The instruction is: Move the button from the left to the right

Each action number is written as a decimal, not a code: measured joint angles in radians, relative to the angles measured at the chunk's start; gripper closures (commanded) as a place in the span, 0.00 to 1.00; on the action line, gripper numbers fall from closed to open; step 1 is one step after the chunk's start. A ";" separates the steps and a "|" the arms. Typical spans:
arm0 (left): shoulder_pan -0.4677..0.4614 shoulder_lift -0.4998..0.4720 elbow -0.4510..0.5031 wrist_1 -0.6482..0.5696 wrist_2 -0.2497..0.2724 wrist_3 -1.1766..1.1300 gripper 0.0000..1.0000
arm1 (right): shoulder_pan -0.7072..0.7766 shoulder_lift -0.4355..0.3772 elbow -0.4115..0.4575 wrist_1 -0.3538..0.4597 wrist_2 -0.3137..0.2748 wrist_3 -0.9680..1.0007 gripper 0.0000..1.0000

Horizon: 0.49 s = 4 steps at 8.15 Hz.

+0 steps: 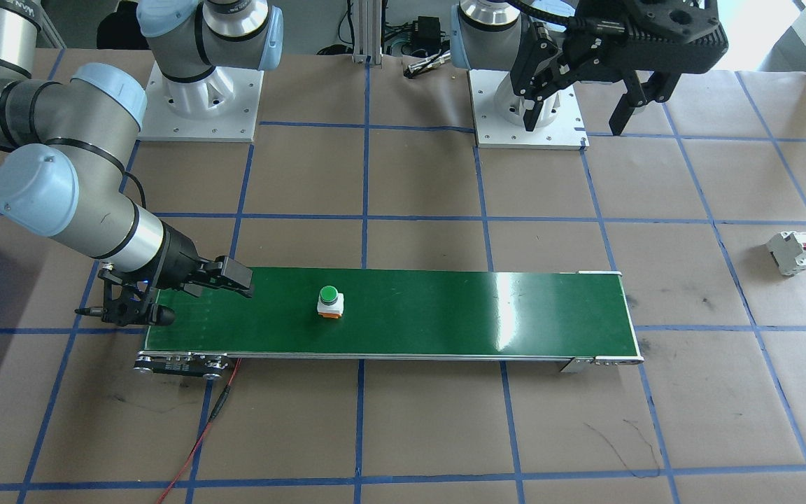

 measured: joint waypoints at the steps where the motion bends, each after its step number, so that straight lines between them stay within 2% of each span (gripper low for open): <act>1: 0.000 0.000 -0.001 0.001 0.000 0.002 0.00 | 0.018 -0.004 -0.005 -0.007 0.000 0.020 0.03; 4: 0.000 0.000 -0.003 0.001 0.000 0.003 0.00 | 0.058 -0.001 -0.009 -0.042 -0.019 0.060 0.04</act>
